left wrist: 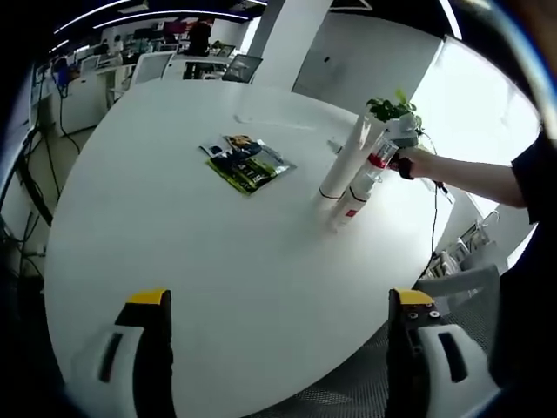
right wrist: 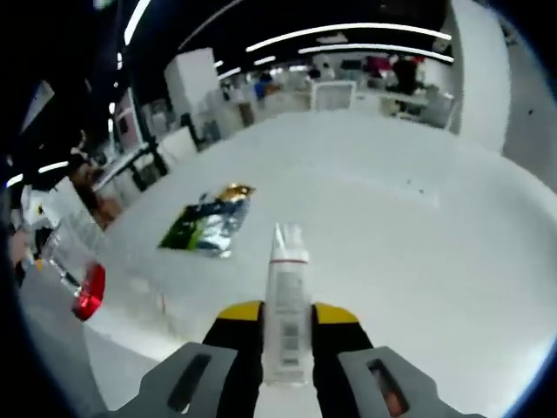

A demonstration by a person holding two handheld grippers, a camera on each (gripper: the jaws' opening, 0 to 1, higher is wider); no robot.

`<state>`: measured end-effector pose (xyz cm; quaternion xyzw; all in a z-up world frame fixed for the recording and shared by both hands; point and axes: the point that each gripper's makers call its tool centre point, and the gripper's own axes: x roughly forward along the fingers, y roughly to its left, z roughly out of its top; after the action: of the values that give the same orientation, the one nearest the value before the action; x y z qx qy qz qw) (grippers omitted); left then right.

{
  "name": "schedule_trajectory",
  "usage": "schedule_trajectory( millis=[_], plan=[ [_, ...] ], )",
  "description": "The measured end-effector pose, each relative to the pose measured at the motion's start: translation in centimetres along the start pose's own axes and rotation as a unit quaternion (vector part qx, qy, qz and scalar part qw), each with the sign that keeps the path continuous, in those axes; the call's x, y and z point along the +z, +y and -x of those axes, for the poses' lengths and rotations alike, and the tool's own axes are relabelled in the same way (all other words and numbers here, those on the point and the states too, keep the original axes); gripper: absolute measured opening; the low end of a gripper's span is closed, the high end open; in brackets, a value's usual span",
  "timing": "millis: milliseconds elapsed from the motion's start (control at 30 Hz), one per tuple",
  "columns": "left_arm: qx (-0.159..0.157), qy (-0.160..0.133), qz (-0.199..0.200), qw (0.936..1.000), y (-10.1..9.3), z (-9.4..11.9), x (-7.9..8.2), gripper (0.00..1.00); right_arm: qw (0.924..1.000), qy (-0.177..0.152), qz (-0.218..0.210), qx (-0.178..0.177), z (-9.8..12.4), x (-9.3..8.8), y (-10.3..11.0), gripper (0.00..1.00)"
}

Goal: Arrange the skincare products in the storage area until every visible bottle or jar stands upright without overlapping.

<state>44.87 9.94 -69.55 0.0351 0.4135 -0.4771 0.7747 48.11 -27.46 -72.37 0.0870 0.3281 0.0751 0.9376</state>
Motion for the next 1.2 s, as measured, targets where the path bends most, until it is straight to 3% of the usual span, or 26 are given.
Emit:
schedule_trajectory(
  millis=[167, 533, 600, 767, 933, 1033, 1167, 1200],
  plan=[
    [-0.016, -0.003, -0.017, 0.9997, -1.3, 0.1, 0.5, 0.98, 0.9966, -0.065, -0.044, 0.024, 3.6, 0.8, 1.6, 0.13],
    [-0.055, -0.002, -0.057, 0.9968, -4.1, 0.6, 1.5, 0.98, 0.9931, -0.108, -0.043, 0.017, 10.0, 0.0, 4.0, 0.13],
    [-0.065, -0.009, -0.058, 0.9961, -4.7, 0.9, 2.0, 0.98, 0.9948, -0.101, -0.012, 0.012, 10.9, -0.7, 5.0, 0.13],
    [-0.077, -0.013, -0.071, 0.9944, -5.6, 1.2, 2.4, 0.98, 0.9938, -0.107, -0.014, 0.028, 12.8, -2.6, 8.2, 0.13],
    [-0.100, -0.027, -0.073, 0.9919, -7.0, 1.9, 3.0, 0.98, 0.9831, -0.161, -0.052, 0.069, 15.4, -2.4, 12.6, 0.13],
    [-0.118, -0.032, -0.069, 0.9900, -8.1, 2.2, 3.1, 0.98, 0.9772, -0.180, -0.044, 0.103, 16.9, -1.8, 15.6, 0.13],
    [-0.168, -0.059, -0.057, 0.9824, -10.8, 3.5, 4.4, 0.98, 0.9575, -0.218, -0.043, 0.183, 18.7, 0.0, 20.6, 0.13],
    [-0.172, -0.062, -0.057, 0.9814, -11.1, 3.6, 4.6, 0.97, 0.9560, -0.221, -0.042, 0.189, 18.8, 0.1, 21.0, 0.13]
  ],
)
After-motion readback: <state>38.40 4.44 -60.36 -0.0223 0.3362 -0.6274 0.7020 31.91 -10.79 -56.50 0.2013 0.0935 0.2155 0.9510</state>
